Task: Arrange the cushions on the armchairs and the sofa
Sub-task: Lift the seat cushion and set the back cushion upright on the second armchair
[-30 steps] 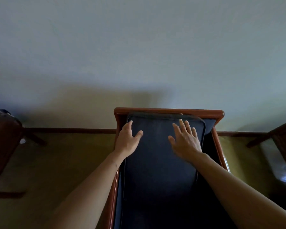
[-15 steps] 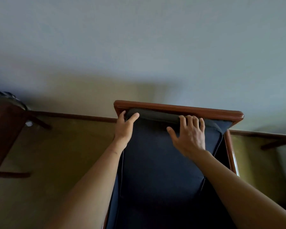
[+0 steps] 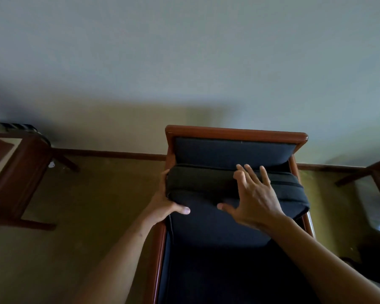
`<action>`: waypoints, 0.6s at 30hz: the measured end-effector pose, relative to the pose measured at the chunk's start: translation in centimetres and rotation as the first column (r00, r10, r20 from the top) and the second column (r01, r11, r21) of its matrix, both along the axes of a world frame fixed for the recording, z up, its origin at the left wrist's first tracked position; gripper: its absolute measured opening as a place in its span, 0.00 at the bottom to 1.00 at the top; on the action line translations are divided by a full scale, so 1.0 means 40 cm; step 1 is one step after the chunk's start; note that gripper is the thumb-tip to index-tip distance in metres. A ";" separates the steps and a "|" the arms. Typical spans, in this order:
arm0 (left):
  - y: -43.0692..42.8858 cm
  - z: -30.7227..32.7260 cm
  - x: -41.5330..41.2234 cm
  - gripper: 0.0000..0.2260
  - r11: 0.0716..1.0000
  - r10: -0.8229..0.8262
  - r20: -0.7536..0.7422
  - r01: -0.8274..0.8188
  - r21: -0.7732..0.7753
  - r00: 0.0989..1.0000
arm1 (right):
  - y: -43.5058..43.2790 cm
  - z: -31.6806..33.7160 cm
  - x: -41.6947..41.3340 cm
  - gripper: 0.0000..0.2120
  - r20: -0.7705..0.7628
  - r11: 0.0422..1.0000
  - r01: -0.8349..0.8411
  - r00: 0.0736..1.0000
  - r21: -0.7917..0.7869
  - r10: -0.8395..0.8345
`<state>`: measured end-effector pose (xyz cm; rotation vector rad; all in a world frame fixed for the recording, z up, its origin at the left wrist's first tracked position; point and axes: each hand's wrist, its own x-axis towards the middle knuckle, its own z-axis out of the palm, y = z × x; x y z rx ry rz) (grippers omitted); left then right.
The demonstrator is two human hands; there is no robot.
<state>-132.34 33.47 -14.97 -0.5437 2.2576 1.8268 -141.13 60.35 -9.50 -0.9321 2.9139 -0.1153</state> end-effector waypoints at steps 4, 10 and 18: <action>0.016 0.011 0.071 0.53 0.992 -0.052 0.024 0.055 -0.115 0.998 | -0.043 0.015 0.064 0.57 0.020 0.993 -0.107 0.994 0.057 0.106; 0.039 0.005 0.194 0.49 0.982 -0.093 0.046 0.100 -0.158 0.995 | -0.022 0.029 0.161 0.51 -0.030 0.991 -0.136 0.990 0.013 0.137; 0.194 0.018 0.294 0.39 0.953 -0.080 0.014 0.081 -0.292 0.997 | 0.165 0.025 0.262 0.43 -0.115 0.972 -0.171 0.981 -0.160 0.154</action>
